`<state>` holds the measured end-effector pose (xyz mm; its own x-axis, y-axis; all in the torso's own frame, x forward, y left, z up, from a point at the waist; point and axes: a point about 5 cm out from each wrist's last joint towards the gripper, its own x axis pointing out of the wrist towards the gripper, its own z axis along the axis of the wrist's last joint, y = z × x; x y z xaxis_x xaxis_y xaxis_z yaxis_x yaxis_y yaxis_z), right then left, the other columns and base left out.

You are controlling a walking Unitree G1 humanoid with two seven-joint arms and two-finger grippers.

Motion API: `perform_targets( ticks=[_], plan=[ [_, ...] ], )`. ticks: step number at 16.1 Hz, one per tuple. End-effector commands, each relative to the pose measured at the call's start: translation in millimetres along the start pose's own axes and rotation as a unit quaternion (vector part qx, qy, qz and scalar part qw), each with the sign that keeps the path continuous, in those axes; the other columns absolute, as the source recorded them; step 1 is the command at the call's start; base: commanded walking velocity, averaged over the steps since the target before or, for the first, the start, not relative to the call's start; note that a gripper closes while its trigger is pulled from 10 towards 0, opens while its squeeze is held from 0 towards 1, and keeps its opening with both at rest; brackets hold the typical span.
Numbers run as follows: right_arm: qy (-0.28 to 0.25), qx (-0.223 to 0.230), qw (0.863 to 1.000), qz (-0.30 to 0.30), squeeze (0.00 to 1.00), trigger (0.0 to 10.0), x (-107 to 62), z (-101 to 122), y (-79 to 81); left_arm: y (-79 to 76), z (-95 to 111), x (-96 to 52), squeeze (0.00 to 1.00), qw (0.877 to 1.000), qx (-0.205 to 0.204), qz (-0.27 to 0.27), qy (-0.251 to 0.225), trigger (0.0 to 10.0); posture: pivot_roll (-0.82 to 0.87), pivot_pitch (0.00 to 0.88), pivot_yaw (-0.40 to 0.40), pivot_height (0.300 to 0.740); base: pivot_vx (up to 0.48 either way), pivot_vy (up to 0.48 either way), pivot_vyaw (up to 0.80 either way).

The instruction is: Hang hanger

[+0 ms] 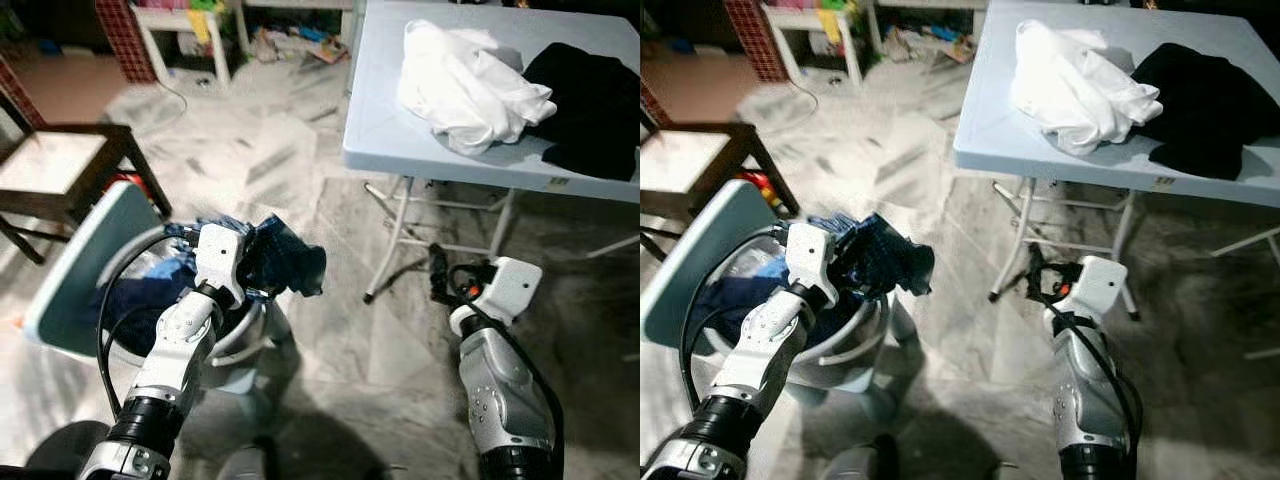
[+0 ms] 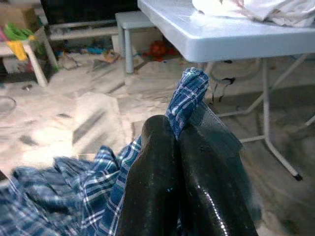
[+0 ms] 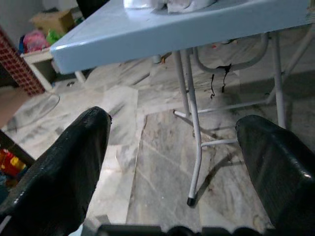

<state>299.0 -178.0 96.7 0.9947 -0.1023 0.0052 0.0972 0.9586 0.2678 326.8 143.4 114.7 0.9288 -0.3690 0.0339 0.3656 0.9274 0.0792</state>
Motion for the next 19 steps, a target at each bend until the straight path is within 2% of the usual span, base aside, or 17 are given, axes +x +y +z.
perform_targets(
  ticks=[1, 3, 4, 6, 8, 12, 15, 17, 19],
  plan=[
    [-0.001, 0.003, 1.000, -0.017, 0.00, 10.0, 1.5, -2.6, -4.4, 4.5, 2.7, 3.1, 0.00, 1.000, 0.015, -0.003, -0.004, 10.0, -0.05, 0.057, 0.070, 0.740, 0.000, 0.000, 0.00],
    [-0.007, 0.008, 0.999, -0.037, 0.00, 10.0, -0.8, -3.1, -12.6, 2.8, 3.2, 5.9, 0.00, 1.000, 0.027, -0.004, -0.008, 10.0, -0.05, 0.046, 0.071, 0.740, 0.000, 0.000, 0.00],
    [-0.006, 0.003, 0.999, -0.036, 0.00, 10.0, -1.3, -5.2, -12.7, 4.6, 6.6, 9.0, 0.00, 0.999, 0.032, 0.000, -0.016, 10.0, -0.05, 0.000, 0.078, 0.740, 0.000, 0.000, 0.00],
    [0.001, -0.004, 1.000, -0.029, 0.00, 10.0, 1.2, -9.2, -10.5, 8.2, 18.8, 17.5, 0.00, 0.998, 0.040, 0.010, -0.039, 10.0, -0.03, 0.000, 0.060, 0.740, 0.000, 0.000, 0.00],
    [0.005, -0.012, 1.000, -0.011, 0.00, 10.0, 3.9, -9.9, -6.9, 7.9, 21.0, 17.9, 0.00, 0.998, 0.038, 0.012, -0.047, 10.0, -0.03, 0.000, 0.051, 0.740, 0.000, 0.000, -0.49],
    [0.001, -0.024, 0.999, 0.025, 0.00, 10.0, 5.7, -8.1, 2.5, 6.9, 13.0, 12.1, 0.00, 0.999, 0.025, 0.014, -0.044, 10.0, -0.03, 0.000, 0.029, 0.740, 0.000, -0.289, -0.30],
    [0.018, -0.035, 0.999, 0.034, 0.00, 10.0, 2.3, -16.9, 0.4, 1.3, 6.5, 10.7, 0.00, 0.999, 0.016, 0.015, -0.042, 10.0, -0.03, 0.000, -0.002, 0.740, 0.000, -0.366, 0.00],
    [0.022, -0.060, 0.995, 0.071, 0.00, 10.0, 0.2, -15.1, 8.6, -1.0, 5.9, 11.0, 0.00, 0.999, 0.010, 0.016, -0.043, 10.0, -0.04, 0.000, -0.024, 0.740, 0.000, -0.435, 0.00],
    [0.028, -0.069, 0.995, 0.071, 0.00, 10.0, 0.3, -17.5, 3.9, -1.0, 5.5, 14.0, 0.00, 0.999, 0.009, 0.017, -0.042, 10.0, -0.04, 0.000, -0.025, 0.740, 0.000, -0.456, 0.00]
  ],
)
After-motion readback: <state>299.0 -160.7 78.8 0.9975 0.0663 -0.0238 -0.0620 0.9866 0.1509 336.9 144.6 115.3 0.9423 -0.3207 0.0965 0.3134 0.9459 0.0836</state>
